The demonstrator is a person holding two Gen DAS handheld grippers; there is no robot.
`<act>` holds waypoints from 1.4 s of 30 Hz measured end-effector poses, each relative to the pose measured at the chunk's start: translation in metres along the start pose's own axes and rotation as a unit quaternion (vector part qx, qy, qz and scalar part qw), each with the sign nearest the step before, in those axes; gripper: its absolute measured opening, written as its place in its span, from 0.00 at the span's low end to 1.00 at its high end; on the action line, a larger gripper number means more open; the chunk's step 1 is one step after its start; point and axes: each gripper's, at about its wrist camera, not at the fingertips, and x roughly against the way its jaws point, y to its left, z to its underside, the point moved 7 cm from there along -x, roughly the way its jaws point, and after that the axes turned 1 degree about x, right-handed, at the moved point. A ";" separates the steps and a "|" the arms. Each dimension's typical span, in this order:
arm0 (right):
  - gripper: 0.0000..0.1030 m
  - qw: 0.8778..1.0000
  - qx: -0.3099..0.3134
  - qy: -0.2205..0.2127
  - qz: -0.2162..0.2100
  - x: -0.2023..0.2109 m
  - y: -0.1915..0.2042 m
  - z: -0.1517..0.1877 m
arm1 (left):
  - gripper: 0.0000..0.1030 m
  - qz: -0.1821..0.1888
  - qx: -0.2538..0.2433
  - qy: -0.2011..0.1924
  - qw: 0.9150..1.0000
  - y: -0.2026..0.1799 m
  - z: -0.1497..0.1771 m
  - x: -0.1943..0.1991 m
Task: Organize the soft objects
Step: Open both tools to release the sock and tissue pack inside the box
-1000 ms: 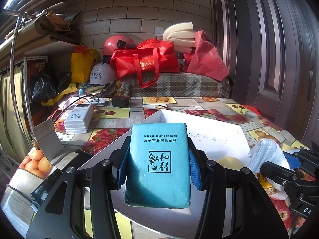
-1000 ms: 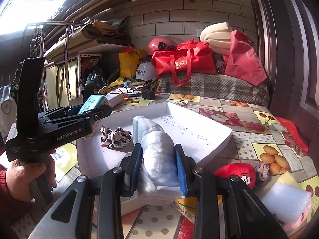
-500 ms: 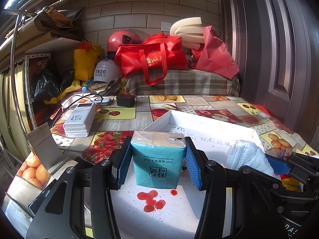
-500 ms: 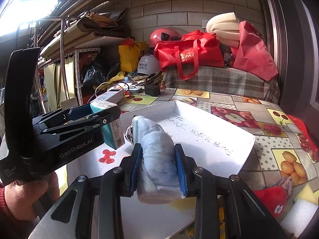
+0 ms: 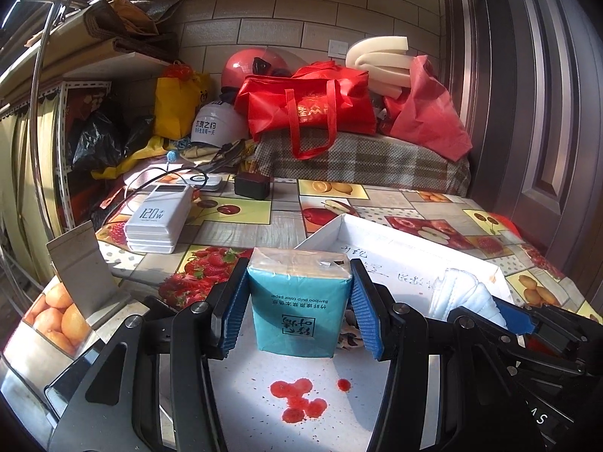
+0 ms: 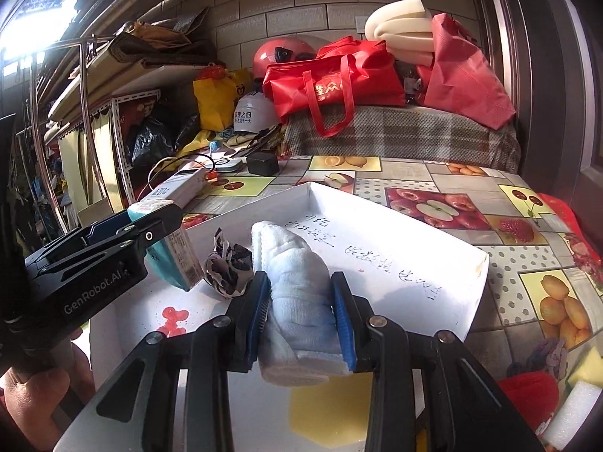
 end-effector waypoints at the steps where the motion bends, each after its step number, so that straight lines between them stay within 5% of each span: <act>1: 0.38 1.000 -0.001 -0.001 0.001 0.001 -0.001 0.000 | 0.65 -0.004 -0.002 -0.004 1.000 0.000 0.000 0.002; 4: 0.80 1.000 -0.009 -0.007 0.012 0.003 -0.005 -0.001 | 0.84 -0.013 -0.015 -0.021 1.000 -0.005 -0.001 0.008; 6: 0.82 1.000 -0.007 -0.016 0.021 0.006 -0.005 -0.002 | 0.86 -0.017 -0.018 -0.031 0.999 -0.005 -0.002 0.012; 8: 0.85 0.999 0.004 -0.021 0.027 0.008 -0.001 -0.003 | 1.00 -0.015 -0.016 -0.033 0.999 -0.004 -0.002 0.013; 11: 0.96 0.999 0.018 -0.031 0.032 0.010 0.003 -0.005 | 1.00 -0.014 -0.015 -0.037 0.999 -0.003 -0.003 0.014; 42: 1.00 0.994 0.045 -0.089 0.054 0.030 0.013 -0.011 | 1.00 -0.020 0.010 -0.048 0.999 0.005 -0.005 0.028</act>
